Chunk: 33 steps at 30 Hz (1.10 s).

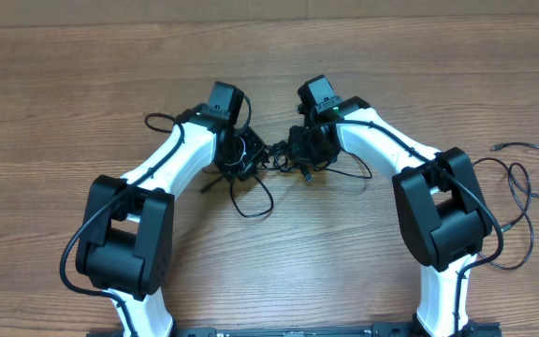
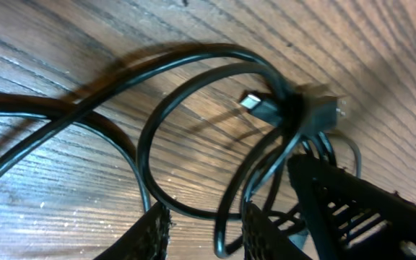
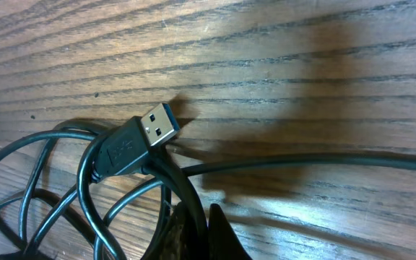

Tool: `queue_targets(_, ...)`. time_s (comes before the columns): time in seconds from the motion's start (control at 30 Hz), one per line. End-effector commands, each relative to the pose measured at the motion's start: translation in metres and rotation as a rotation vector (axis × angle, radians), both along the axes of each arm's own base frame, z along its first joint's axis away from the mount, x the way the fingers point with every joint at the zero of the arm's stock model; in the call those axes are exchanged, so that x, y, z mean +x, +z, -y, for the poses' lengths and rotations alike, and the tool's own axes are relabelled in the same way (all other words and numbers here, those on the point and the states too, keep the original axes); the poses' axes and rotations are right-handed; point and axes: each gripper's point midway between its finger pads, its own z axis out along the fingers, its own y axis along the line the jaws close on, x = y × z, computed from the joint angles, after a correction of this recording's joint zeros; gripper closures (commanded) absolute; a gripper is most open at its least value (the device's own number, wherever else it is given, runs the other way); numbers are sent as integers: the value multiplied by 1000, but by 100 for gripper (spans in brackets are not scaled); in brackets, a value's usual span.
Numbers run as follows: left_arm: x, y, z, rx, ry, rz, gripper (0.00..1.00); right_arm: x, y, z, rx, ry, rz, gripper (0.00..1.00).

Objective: Untangle cables

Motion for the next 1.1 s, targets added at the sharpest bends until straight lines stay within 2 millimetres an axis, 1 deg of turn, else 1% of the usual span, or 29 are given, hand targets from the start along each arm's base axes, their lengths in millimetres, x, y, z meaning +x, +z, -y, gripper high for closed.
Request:
queue_targets(0.0,0,5,4,-19,19,19,69,1,-1,1,-17,-2,9,96)
queue_targets(0.1,5,7,7,-33,20,42,71,1,-1,1,-17,-2,9,96)
queue_targets(0.2,6,7,7,-34,23,42,70,1,-1,1,-16,-2,10,96)
queue_targets(0.33,5,9,10,-54,17,41,67,1,-1,1,-17,-2,9,96)
queue_targets(0.47,7,23,23,-170,-6,39,75,1,-1,1,-16,-2,10,96)
queue_targets(0.53,10,29,25,-210,-9,39,75,1,-1,1,-17,-2,9,96)
queue_targets(0.6,11,33,25,-231,-10,37,74,1,-1,1,-17,-2,9,96)
queue_targets(0.87,4,32,28,-223,-23,16,74,1,-1,1,-16,-2,10,96)
queue_targets(0.97,5,37,32,-246,-31,18,76,1,-1,1,-17,-2,9,96)
queue_targets(1.07,11,43,34,-251,-36,39,77,1,-1,1,-17,-2,9,96)
